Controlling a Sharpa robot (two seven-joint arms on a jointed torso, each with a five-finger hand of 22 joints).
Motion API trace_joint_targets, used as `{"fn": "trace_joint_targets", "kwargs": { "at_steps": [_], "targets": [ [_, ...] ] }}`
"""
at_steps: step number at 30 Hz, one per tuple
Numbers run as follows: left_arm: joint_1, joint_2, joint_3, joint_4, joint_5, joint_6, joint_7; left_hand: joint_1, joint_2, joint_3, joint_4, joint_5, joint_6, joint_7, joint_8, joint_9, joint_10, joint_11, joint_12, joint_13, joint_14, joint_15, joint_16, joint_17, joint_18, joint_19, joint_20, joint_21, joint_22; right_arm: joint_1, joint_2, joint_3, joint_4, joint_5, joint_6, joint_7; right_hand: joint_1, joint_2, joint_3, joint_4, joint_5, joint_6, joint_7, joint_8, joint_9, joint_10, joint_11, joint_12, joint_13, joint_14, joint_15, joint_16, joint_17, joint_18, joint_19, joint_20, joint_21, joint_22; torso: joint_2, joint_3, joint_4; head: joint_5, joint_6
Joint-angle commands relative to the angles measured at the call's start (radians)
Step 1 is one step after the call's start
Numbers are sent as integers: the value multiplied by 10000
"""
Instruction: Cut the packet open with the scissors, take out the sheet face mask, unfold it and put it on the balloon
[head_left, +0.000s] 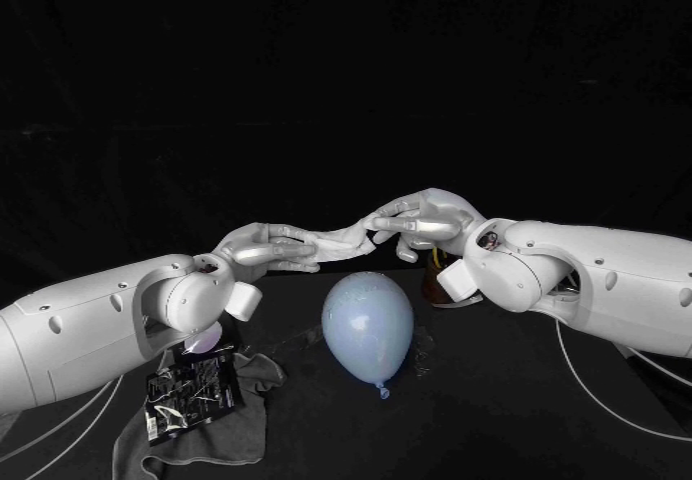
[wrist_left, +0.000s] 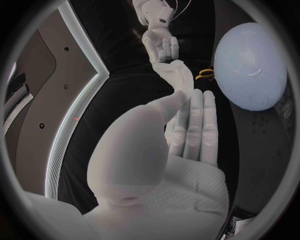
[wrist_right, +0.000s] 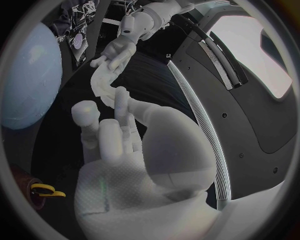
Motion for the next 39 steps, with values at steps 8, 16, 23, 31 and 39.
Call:
{"fn": "trace_joint_targets", "kwargs": {
  "at_steps": [8,16,23,31,39],
  "targets": [
    [-29,-74,12,10,-44,-670,148,-347,112,451,-549,44,-237,81,-415,-296,239,-91,172,367,29,-16,284,444,8,-146,-193,478,266,37,-294,8,-107,-124,-48,56,-26,82,104,-74,32,61,21,55,498,52,1,31,13,18,-86,46,25,121,66,-10,69,474,3,5,-8,42,2],
    [-41,-135,12,1,-44,-701,63,-596,137,663,-884,43,-763,156,-594,-420,232,-47,274,466,-26,-2,417,748,-28,-296,-235,820,465,50,-372,8,-283,-174,-68,-48,-63,71,139,-118,31,59,16,78,515,56,-3,39,31,19,-91,44,11,121,75,-13,79,480,6,7,0,37,16],
    [-43,-157,12,-9,-43,-704,14,-688,165,767,-1050,44,-1040,154,-640,-461,225,-47,325,514,-55,0,466,890,-42,-386,-250,991,563,60,-384,8,-401,-230,-38,-155,-80,69,158,-139,30,57,14,88,523,58,-5,43,39,29,-93,50,27,123,75,-15,75,480,6,2,-4,47,15],
    [-45,-175,12,-4,-82,-667,-71,-733,174,832,-1139,47,-1159,164,-650,-481,218,-42,351,539,-70,0,490,965,-45,-437,-258,1079,613,72,-387,8,-539,-305,-4,-324,-94,65,175,-158,30,56,13,97,529,59,-7,45,46,27,-95,46,14,124,78,-17,77,482,2,4,-2,47,12],
    [-45,-199,12,-27,-152,-655,-144,-768,182,911,-1209,48,-1210,179,-647,-499,216,-33,374,560,-81,5,509,1022,-49,-474,-261,1143,648,90,-414,8,-647,-344,20,-416,-112,64,197,-181,30,54,11,108,537,62,-10,50,56,35,-98,49,21,122,88,-19,90,487,3,10,-7,29,28]
  ]
}}
